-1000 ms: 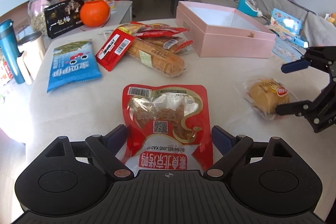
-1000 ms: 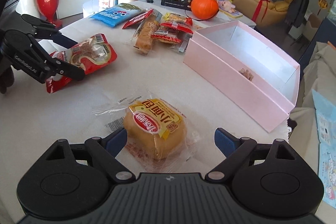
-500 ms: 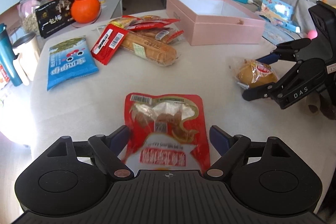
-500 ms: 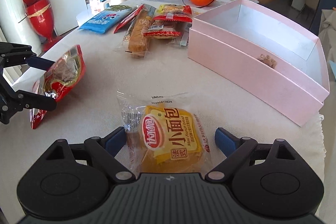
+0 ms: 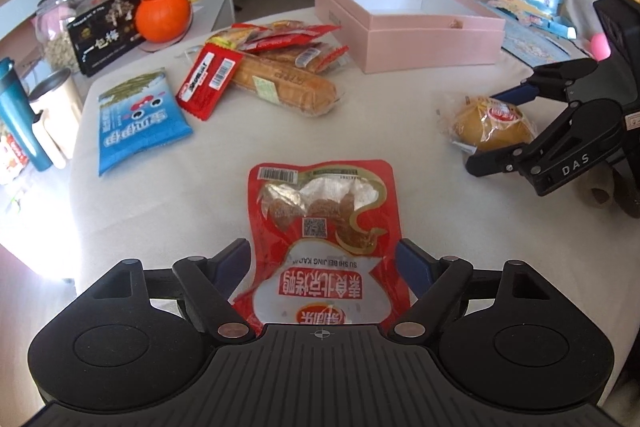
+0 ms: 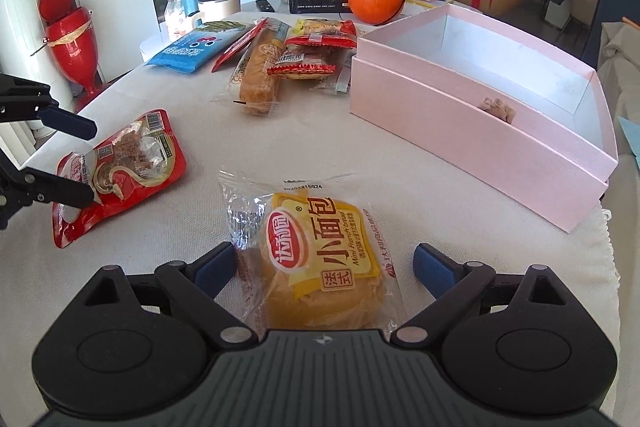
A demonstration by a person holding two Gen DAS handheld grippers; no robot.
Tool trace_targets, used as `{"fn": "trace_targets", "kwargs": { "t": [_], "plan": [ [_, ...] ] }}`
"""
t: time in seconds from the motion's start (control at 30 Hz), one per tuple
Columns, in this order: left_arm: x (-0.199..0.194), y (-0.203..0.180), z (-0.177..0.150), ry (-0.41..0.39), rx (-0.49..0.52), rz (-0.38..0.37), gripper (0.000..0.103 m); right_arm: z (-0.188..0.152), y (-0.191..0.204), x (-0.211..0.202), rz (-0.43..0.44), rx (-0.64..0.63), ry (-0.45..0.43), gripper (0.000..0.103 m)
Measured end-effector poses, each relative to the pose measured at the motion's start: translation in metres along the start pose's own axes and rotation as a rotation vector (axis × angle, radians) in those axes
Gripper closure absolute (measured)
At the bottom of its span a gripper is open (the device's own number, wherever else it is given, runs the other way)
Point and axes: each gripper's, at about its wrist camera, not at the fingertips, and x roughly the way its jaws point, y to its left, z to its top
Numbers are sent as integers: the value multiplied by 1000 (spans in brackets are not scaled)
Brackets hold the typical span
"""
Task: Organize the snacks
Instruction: 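Lift the red pouch with left while right lifts the yellow bun pack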
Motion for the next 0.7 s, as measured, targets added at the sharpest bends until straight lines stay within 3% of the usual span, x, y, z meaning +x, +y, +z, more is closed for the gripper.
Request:
{"fn": "trace_targets", "kwargs": {
  "t": [0.13, 0.23, 0.27, 0.37, 0.47, 0.7],
  "plan": [
    [11, 6, -1, 16, -45, -25, 15, 0, 0, -2, 0, 0, 12, 8],
    [11, 1, 0, 26, -20, -22, 15, 2, -1, -4, 7, 7, 13, 14],
    [10, -2, -1, 27, -7, -13, 16, 3, 0, -5, 10, 9, 12, 18],
    [6, -8, -2, 14, 6, -4, 24, 7, 2, -9, 9, -4, 19, 44],
    [-3, -5, 0, -29, -22, 1, 36, 10, 5, -18, 6, -12, 17, 45],
    [-1, -8, 0, -7, -5, -28, 34, 5, 11, -37, -19, -44, -5, 45]
  ]
}}
